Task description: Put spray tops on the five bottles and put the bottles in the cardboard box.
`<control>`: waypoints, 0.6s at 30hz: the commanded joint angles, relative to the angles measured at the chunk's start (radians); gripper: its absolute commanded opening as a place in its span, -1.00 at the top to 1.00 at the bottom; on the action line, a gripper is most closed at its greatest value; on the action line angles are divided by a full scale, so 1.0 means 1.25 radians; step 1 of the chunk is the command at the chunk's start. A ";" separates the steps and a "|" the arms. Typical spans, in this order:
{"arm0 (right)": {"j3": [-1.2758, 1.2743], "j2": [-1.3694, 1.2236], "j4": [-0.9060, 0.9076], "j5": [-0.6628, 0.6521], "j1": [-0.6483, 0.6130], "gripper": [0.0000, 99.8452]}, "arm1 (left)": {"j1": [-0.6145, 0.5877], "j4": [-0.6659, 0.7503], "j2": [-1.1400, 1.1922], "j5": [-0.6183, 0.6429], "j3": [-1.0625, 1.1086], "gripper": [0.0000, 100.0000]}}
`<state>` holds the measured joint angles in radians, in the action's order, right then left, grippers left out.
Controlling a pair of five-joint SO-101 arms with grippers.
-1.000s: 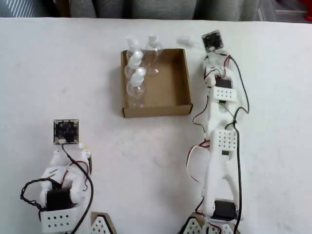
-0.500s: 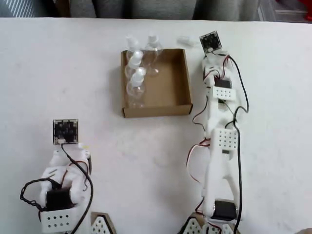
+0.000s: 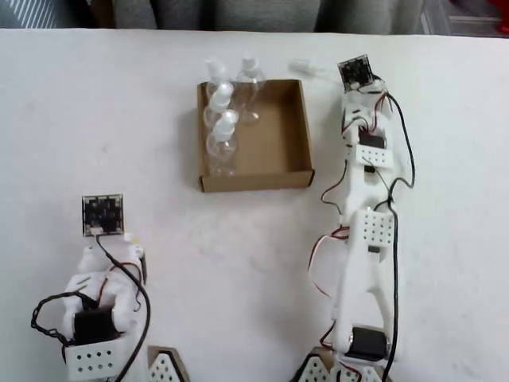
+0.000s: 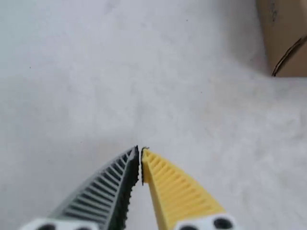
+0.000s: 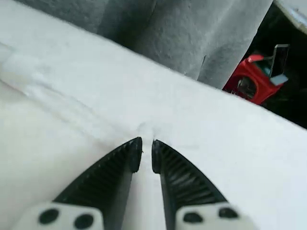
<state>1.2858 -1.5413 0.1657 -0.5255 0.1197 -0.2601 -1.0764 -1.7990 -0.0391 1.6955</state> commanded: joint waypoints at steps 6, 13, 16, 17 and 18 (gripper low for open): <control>0.215 0.115 0.467 -0.002 0.050 0.96 | -0.004 0.011 0.001 0.001 -0.001 0.95; 0.302 0.132 0.622 0.000 0.047 0.96 | -0.004 0.011 0.001 0.001 -0.001 0.95; 0.302 0.154 0.644 0.001 0.046 0.96 | -0.004 0.011 0.001 0.001 -0.001 0.95; 0.304 0.163 0.673 0.001 0.047 0.96 | -0.006 0.011 0.001 0.001 -0.001 0.95; 0.304 0.177 0.710 0.001 0.047 0.96 | -0.007 0.011 0.001 0.001 -0.001 0.95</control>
<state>1.6049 -1.4461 0.9544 -0.5271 0.1718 -0.2601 -1.0764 -1.7990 -0.0391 1.6955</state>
